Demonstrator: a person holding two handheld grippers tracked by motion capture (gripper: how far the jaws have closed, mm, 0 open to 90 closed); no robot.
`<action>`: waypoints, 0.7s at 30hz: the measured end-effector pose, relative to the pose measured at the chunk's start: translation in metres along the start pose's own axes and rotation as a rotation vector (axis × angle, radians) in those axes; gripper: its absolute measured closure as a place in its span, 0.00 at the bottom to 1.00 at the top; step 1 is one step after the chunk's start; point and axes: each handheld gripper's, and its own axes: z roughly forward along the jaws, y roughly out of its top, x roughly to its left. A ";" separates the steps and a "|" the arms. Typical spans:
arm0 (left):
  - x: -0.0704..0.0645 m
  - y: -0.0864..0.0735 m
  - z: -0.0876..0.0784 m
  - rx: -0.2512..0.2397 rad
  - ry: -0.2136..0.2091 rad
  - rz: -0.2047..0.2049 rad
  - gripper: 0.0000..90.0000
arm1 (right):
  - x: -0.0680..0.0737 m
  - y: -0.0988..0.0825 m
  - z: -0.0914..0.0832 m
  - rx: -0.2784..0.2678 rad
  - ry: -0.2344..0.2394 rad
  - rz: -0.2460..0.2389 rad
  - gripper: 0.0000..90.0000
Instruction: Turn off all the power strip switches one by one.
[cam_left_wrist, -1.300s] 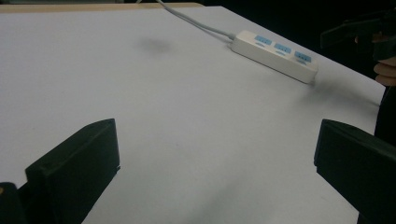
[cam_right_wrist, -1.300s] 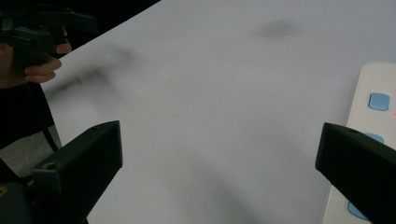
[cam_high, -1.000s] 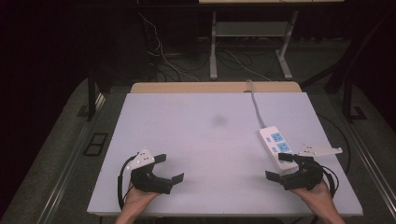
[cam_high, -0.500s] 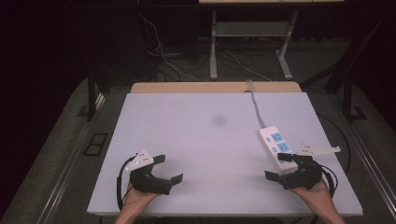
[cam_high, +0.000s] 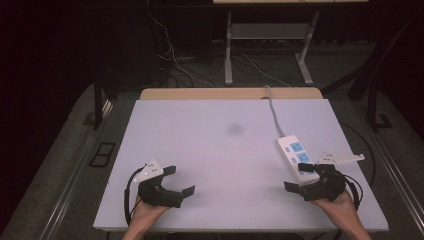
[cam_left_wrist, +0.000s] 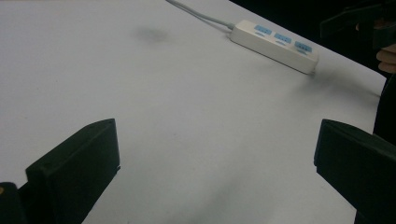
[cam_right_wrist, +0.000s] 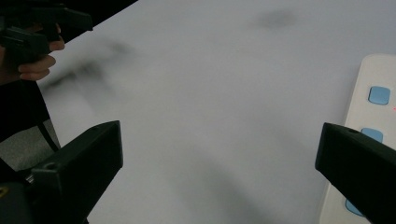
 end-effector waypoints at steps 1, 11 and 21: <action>0.000 0.000 0.000 0.000 -0.001 0.001 0.00 | 0.000 0.000 0.000 0.003 -0.003 -0.003 0.01; -0.003 0.000 0.002 0.011 -0.010 0.008 0.00 | -0.006 0.008 -0.004 0.050 -0.022 -0.018 0.01; -0.003 -0.001 0.004 0.016 -0.012 0.007 0.00 | -0.012 0.022 -0.007 0.107 -0.033 -0.054 0.01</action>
